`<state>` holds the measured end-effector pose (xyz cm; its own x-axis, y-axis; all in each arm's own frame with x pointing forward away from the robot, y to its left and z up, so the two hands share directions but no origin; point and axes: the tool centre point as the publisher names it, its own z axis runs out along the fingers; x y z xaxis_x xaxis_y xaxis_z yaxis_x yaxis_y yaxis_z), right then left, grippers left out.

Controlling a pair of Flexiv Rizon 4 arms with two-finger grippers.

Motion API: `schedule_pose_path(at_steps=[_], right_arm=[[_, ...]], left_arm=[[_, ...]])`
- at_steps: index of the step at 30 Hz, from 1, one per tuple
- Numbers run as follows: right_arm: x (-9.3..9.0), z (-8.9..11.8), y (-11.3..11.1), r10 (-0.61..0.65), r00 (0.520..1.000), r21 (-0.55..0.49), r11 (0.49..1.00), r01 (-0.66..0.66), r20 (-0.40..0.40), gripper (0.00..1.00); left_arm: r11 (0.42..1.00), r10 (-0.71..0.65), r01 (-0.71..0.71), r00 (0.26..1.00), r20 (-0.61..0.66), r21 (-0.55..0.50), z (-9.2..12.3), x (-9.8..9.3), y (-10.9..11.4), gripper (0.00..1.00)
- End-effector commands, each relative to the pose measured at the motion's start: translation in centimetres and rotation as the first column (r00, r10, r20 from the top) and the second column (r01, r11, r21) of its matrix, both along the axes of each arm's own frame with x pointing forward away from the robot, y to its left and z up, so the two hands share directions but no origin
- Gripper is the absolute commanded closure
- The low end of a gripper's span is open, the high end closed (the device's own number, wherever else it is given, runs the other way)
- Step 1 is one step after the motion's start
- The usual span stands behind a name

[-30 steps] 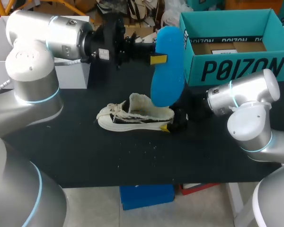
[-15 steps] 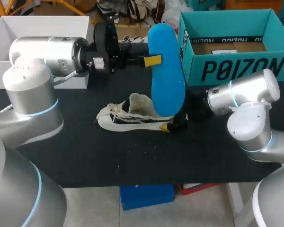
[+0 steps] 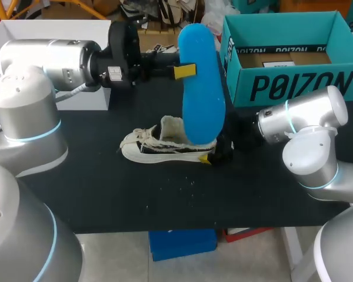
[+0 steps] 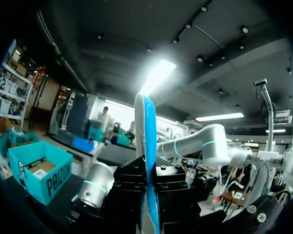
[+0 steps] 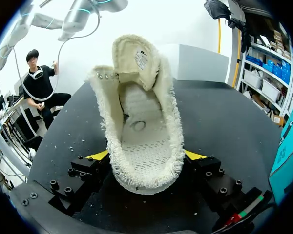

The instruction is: Take the shoe out of the shoebox, open the shoe tongue, remove and reinsert the insole, then place the shoe into the shoebox

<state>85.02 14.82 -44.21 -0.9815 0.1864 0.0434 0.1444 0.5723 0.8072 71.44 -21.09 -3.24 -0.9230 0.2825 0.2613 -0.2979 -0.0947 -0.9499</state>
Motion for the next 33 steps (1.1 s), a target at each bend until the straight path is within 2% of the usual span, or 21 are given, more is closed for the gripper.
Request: schedule_pose_path(at_steps=[1,11,12,13,14,18,23,26,29,33], right_arm=[[0.1,-0.1,0.0,-0.001,1.0,-0.002,1.0,0.001,-0.001,1.0],[0.1,-0.1,0.0,-0.001,1.0,-0.002,1.0,0.001,-0.001,1.0],[0.1,-0.1,0.0,-0.001,1.0,-0.002,1.0,0.001,-0.001,0.75],[0.1,0.0,-0.1,0.006,1.0,-0.017,1.0,-0.006,0.001,0.15],[0.1,0.1,-0.1,0.01,1.0,-0.038,0.999,-0.01,0.009,0.0],[0.1,1.1,-0.8,0.047,0.997,-0.16,0.986,-0.036,0.065,0.0],[0.6,2.2,-2.1,0.129,0.985,-0.326,0.942,-0.086,0.113,0.0],[0.8,2.6,-2.6,0.177,0.977,-0.433,0.895,-0.108,0.121,0.0],[1.2,3.0,-3.1,0.193,0.975,-0.557,0.824,-0.1,0.111,0.0],[1.5,3.2,-3.4,0.166,0.982,-0.659,0.749,-0.07,0.084,0.0]], left_arm=[[1.0,0.022,-0.022,1.0,-0.001,0.005,0.2,-0.5,0.2,1.0],[0.999,0.04,-0.04,0.999,-0.004,0.02,0.2,-0.5,0.3,1.0],[0.999,0.04,-0.04,0.999,-0.004,0.02,0.2,-0.5,0.3,1.0],[0.999,0.04,-0.04,0.999,-0.004,0.02,0.2,-0.5,0.3,1.0],[0.999,0.04,-0.04,0.999,-0.004,0.02,0.2,-0.5,0.3,1.0],[0.999,0.04,-0.04,0.999,-0.004,0.02,0.2,-0.5,0.3,1.0],[0.999,0.04,-0.04,0.999,-0.004,0.02,0.2,-0.5,0.3,1.0],[0.999,0.04,-0.04,0.999,-0.004,0.02,0.2,-0.5,0.3,1.0],[0.999,0.04,-0.04,0.999,-0.004,0.02,0.2,-0.5,0.3,1.0],[0.999,0.04,-0.04,0.999,-0.004,0.02,0.2,-0.5,0.3,1.0]])
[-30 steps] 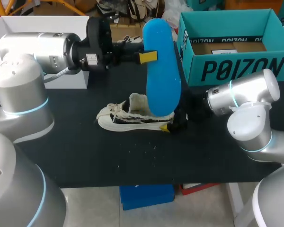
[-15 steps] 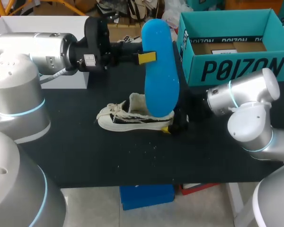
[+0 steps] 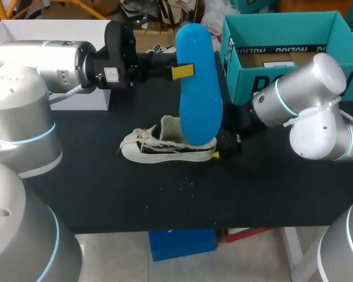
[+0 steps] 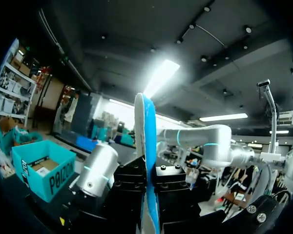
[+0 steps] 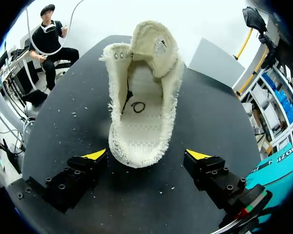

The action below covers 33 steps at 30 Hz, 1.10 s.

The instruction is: Take the shoe out of the shoebox, open the shoe tongue, remove and reinsert the insole, then place the shoe into the shoebox

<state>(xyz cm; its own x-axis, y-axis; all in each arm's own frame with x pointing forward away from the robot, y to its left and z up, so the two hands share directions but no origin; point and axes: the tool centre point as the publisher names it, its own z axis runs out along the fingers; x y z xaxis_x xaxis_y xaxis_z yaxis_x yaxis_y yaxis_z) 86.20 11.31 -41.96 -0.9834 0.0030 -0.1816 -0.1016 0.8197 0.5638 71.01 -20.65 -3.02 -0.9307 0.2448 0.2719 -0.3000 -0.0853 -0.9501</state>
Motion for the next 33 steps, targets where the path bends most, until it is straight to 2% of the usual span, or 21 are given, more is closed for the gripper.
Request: schedule_pose_path(at_steps=[1,10,22,33], right_arm=[[0.3,1.0,0.1,-0.076,0.997,-0.387,0.92,0.069,-0.003,0.0],[0.1,1.4,1.0,-0.139,0.988,-0.542,0.837,0.079,-0.072,0.0],[0.0,2.5,2.7,-0.137,0.99,-0.656,0.75,0.084,-0.029,0.0],[-0.5,2.1,3.5,-0.12,0.992,-0.696,0.715,0.066,-0.029,0.0]], left_arm=[[1.0,0.005,-0.005,1.0,0.001,0.0,-0.1,-0.1,-0.1,1.0],[1.0,0.005,-0.005,1.0,0.001,0.0,-0.1,-0.1,-0.1,1.0],[1.0,0.005,-0.005,1.0,0.001,0.0,-0.1,-0.1,-0.1,1.0],[1.0,0.005,-0.005,1.0,0.001,0.0,-0.1,-0.1,-0.1,1.0]])
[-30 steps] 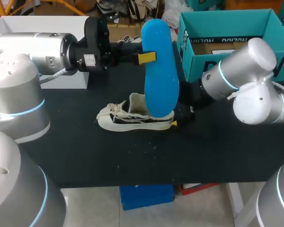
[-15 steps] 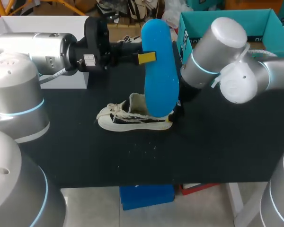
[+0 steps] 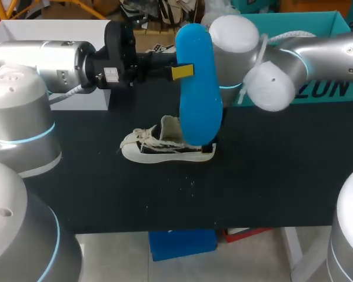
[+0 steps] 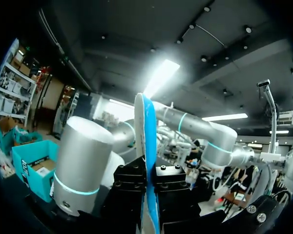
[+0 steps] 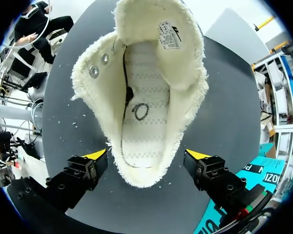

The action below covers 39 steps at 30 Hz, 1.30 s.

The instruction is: Take the shoe out of the shoebox, open the shoe tongue, remove and reinsert the insole, then place the shoe into the shoebox

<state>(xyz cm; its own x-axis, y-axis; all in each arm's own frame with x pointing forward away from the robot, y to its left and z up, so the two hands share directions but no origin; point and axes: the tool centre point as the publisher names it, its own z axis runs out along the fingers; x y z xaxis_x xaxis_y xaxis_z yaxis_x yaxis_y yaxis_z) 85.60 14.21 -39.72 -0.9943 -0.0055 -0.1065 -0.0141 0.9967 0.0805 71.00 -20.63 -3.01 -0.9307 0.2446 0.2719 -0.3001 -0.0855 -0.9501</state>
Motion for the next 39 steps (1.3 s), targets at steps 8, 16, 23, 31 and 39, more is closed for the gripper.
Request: schedule_pose_path(at_steps=[8,16,23,31,39], right_arm=[[0.06,-0.14,1.01,-0.025,1.0,-0.241,0.97,0.023,-0.005,0.0],[-0.14,-0.08,0.81,-0.032,0.999,-0.21,0.977,0.027,-0.021,0.0],[-0.36,0.13,0.58,-0.037,0.998,-0.067,0.997,0.034,-0.043,0.0],[-0.5,0.4,0.8,-0.01,0.999,0.156,0.988,0.017,-0.048,0.0],[-0.39,0.59,1.16,-0.006,0.999,0.375,0.927,0.02,-0.04,0.0]], left_arm=[[1.0,0.005,-0.005,1.0,0.001,0.0,-0.07,-0.07,-0.17,1.0],[1.0,0.005,-0.005,1.0,0.001,0.0,-0.07,-0.07,-0.17,1.0],[1.0,0.005,-0.005,1.0,0.001,0.0,-0.07,-0.07,-0.17,1.0],[1.0,0.005,-0.005,1.0,0.001,0.0,-0.07,-0.07,-0.17,1.0],[1.0,0.005,-0.005,1.0,0.001,0.0,-0.07,-0.07,-0.17,1.0]])
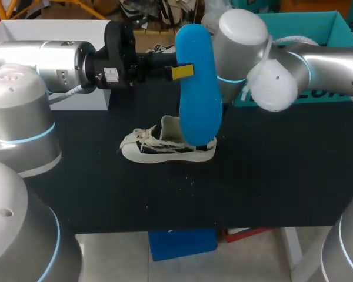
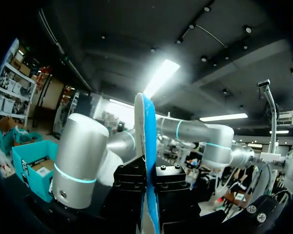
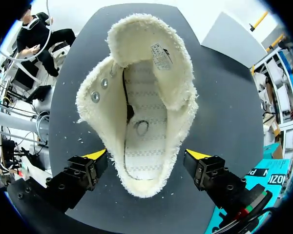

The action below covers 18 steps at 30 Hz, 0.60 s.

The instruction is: Take the shoe out of the shoebox, open the shoe tongue, remove and reinsert the insole, then place the shoe into the shoebox

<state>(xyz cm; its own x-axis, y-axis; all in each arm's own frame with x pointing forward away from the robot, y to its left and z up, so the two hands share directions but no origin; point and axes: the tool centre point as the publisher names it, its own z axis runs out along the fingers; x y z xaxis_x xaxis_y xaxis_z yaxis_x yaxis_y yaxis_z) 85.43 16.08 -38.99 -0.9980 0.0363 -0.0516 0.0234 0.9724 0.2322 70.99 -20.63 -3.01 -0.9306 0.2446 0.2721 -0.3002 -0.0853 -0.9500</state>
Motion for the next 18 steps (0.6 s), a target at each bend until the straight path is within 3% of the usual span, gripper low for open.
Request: schedule_pose_path(at_steps=[1,7,18], right_arm=[[-0.2,-0.1,-0.7,0.004,1.0,0.255,0.967,-0.009,0.02,0.0],[0.0,-0.3,-0.7,-0.011,0.999,0.362,0.932,-0.004,0.038,0.0],[-0.1,-1.3,-1.3,-0.011,0.999,0.452,0.892,-0.014,0.052,0.0]], left_arm=[[1.0,0.005,-0.005,1.0,0.002,0.0,-0.1,-0.1,-0.2,1.0],[1.0,0.005,-0.005,1.0,0.002,0.0,-0.1,-0.1,-0.2,1.0],[1.0,0.005,-0.005,1.0,0.002,0.0,-0.1,-0.1,-0.2,1.0]])
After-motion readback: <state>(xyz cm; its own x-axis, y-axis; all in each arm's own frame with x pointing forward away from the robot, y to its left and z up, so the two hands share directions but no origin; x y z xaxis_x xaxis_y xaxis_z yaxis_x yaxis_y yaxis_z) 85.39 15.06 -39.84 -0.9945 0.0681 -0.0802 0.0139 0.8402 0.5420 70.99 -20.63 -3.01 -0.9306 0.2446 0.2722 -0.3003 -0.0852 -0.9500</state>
